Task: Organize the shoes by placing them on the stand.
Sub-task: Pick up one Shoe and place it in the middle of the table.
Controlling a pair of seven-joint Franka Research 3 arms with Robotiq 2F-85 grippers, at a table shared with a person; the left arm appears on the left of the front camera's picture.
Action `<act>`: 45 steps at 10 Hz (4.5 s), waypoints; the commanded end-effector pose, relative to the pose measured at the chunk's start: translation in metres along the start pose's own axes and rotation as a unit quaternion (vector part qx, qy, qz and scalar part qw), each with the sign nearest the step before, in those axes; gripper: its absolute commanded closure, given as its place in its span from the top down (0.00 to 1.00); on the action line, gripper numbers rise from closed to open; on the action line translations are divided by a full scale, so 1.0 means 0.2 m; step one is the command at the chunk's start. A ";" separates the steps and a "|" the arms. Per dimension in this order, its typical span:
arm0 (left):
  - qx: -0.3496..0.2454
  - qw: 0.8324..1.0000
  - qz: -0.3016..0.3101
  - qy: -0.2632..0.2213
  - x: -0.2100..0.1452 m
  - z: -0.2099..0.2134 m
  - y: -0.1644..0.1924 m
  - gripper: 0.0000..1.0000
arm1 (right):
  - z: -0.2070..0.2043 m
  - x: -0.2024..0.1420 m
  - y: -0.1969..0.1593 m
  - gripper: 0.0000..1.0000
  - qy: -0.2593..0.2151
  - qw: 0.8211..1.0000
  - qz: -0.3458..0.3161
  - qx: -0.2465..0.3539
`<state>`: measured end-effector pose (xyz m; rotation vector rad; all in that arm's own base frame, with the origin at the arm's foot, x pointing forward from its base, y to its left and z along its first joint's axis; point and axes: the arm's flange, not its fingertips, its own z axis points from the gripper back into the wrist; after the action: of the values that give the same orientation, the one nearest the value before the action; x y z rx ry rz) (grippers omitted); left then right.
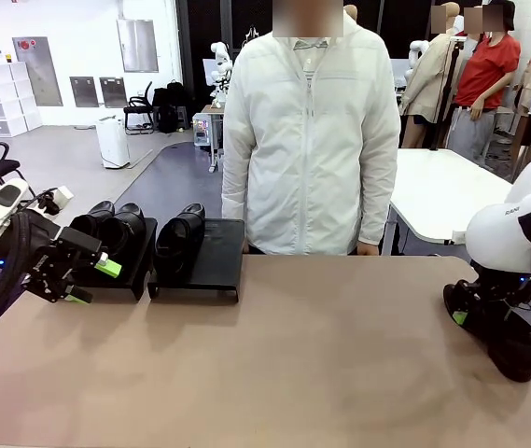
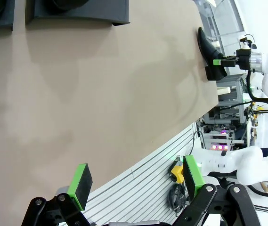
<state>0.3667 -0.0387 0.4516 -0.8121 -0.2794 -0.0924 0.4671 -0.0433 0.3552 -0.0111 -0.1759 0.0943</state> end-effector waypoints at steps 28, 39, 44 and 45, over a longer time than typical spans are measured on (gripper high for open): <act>0.001 1.000 0.000 0.002 0.01 0.01 0.00 1.00 | 0.90 -0.61 0.78 0.00 -0.095 0.991 -0.072 0.068; 0.001 1.000 0.000 0.002 0.01 0.01 0.00 1.00 | 0.24 -0.25 2.04 0.00 -0.020 0.996 -0.039 0.079; 0.001 1.000 0.000 0.002 0.01 0.01 0.00 1.00 | 0.26 -0.24 1.97 1.00 -0.031 0.991 -0.066 0.109; 0.001 1.000 0.000 0.002 0.01 0.01 0.00 1.00 | 0.33 -0.26 1.91 1.00 -0.033 0.989 -0.061 0.127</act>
<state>0.3669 -0.0387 0.4517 -0.8120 -0.2793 -0.0927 0.3772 0.3397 0.3923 0.2103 -0.2141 0.0034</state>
